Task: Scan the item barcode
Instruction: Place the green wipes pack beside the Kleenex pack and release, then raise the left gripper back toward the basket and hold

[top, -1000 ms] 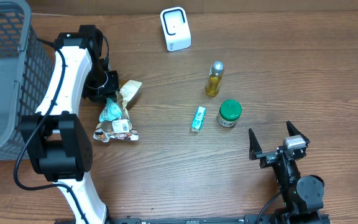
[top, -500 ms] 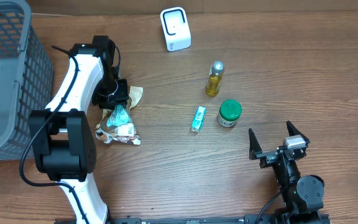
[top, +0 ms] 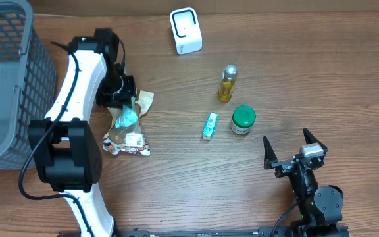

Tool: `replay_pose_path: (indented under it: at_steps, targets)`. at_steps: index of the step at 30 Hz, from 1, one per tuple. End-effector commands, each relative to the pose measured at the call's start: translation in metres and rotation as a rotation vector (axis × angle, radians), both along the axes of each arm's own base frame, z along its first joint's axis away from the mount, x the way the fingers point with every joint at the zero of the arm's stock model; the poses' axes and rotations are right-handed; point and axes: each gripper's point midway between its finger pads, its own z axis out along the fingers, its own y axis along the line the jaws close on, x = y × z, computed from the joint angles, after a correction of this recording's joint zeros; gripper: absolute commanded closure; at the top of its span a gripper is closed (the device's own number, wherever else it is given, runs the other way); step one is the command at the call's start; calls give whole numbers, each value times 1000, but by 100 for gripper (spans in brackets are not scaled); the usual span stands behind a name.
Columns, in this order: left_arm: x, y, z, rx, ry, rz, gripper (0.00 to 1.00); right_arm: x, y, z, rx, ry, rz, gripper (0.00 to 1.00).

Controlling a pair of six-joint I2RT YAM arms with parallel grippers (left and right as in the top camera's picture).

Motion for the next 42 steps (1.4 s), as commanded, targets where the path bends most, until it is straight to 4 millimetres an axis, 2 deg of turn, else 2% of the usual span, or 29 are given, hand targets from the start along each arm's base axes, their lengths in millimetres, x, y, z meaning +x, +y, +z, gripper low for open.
replay_pose_path:
  at_steps: [1, 5, 10, 14, 15, 17, 18, 19, 20, 21, 23, 26, 30, 31, 33, 36, 39, 40, 42]
  targets:
    - [5, -25, 19, -23, -48, -13, 86, 0, -1, -2, 3, -3, -8, 0]
    - [2, -60, 18, -19, -59, -57, 85, 0, -1, -2, 3, -3, -8, 0]
    - [-4, -90, 10, 117, -87, -85, 84, 0, -1, -2, 3, -3, -7, 0]
    - [-11, -115, 9, 113, -100, -146, 80, 0, -1, -2, 3, -3, -7, 0]
    - [-12, -119, 9, 113, -101, -155, 76, 0, -1, -2, 3, -3, -7, 0]
    - [-15, -124, 9, 111, -99, -169, 60, 0, -1, -2, 3, -2, -7, 0]
    - [-16, -124, 9, 112, -97, -171, 57, 0, -1, -2, 3, -3, -7, 0]
    - [-17, -124, 9, 113, -94, -172, 48, 0, -1, -2, 3, -3, -7, 0]
    - [-18, -123, 9, 115, -88, -171, 31, 0, -1, -2, 3, -3, -7, 0]
    - [-19, -123, 9, 114, -83, -172, 25, 0, -1, -2, 3, -3, -7, 0]
    - [-20, -123, 9, 116, -80, -173, 23, 0, -1, -2, 3, -2, -7, 0]
    - [-14, -111, 11, 122, -88, -142, 25, 0, -1, -2, 3, -2, -8, 0]
    - [-12, -73, 15, 130, -47, -52, 34, 0, -1, -2, 3, -3, -8, 0]
    - [-13, -59, 15, 137, -26, -34, 34, 0, -1, -2, 3, -2, -7, 0]
    - [-13, -43, 15, 133, -9, -31, 31, 0, -1, -2, 3, -3, -7, 0]
    - [-9, -30, 23, 99, -29, -68, 29, 0, -1, -2, 3, -2, -7, 0]
    - [4, -12, 51, 115, -155, -26, 28, 0, -1, -2, 3, -3, -7, 0]
    - [9, -4, 76, 99, -246, 8, 28, 0, -1, -2, 3, -3, -7, 0]
    - [12, 10, 112, 82, -367, 59, 25, 0, -1, -2, 3, -3, -7, 0]
